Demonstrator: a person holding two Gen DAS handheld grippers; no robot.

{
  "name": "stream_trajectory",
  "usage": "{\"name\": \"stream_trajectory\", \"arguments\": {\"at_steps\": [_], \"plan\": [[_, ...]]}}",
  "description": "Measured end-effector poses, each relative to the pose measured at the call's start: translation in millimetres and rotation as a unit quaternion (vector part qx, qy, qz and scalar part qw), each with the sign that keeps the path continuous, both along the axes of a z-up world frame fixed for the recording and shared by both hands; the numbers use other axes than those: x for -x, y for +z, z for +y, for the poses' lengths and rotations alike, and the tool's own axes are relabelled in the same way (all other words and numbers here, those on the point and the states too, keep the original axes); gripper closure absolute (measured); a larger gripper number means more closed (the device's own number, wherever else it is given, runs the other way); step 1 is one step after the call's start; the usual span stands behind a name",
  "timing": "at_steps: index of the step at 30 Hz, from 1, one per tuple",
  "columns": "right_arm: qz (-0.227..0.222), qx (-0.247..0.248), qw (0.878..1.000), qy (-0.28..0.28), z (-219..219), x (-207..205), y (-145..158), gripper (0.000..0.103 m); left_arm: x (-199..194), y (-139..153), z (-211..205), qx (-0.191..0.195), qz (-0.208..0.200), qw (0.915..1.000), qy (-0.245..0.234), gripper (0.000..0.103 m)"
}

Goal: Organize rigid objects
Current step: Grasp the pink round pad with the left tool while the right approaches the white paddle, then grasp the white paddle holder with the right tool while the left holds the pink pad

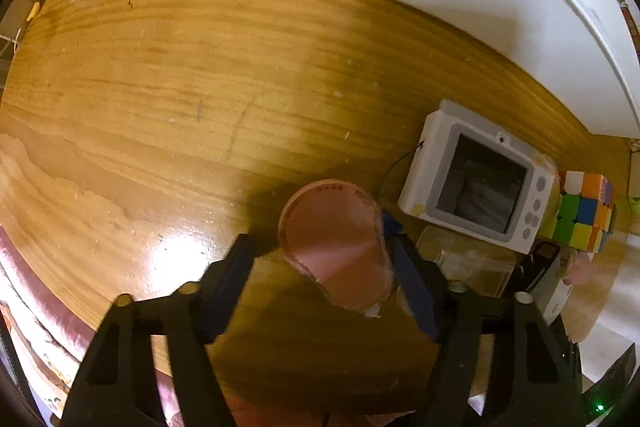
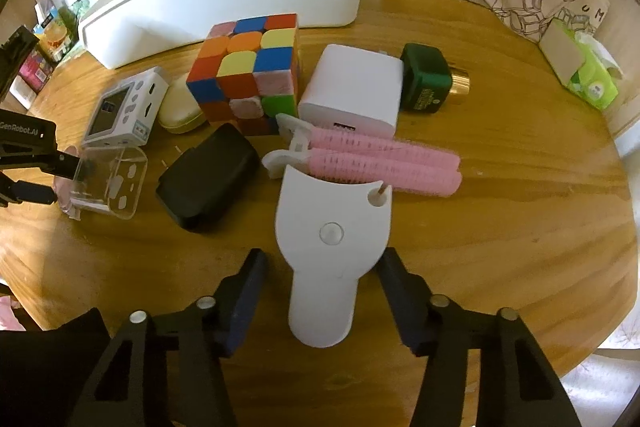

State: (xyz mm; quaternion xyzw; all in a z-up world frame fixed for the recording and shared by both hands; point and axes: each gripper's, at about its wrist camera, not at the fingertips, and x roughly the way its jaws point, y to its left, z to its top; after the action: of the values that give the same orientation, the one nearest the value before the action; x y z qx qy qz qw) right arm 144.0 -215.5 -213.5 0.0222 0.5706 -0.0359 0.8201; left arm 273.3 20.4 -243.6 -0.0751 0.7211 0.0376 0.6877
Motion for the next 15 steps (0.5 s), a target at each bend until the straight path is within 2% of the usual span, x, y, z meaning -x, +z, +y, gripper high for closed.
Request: {"name": "stream_trajectory", "arguments": {"at_steps": [2,10,15], "plan": [[-0.002,-0.003,1.000,-0.002,-5.0,0.5,1.2,0.054,-5.2,3.4,-2.5,-0.002,-0.005,1.0000,-0.002,0.047],[-0.006,-0.016,1.000,0.020,-8.5,3.2,1.9,0.055,-3.8,6.4,-1.3,0.000,-0.015,0.9999,-0.001,0.048],[-0.012,-0.021,0.999,0.040,-4.8,5.9,4.6,0.055,17.6,7.3,2.5,-0.001,-0.016,0.9999,0.006,0.048]]}}
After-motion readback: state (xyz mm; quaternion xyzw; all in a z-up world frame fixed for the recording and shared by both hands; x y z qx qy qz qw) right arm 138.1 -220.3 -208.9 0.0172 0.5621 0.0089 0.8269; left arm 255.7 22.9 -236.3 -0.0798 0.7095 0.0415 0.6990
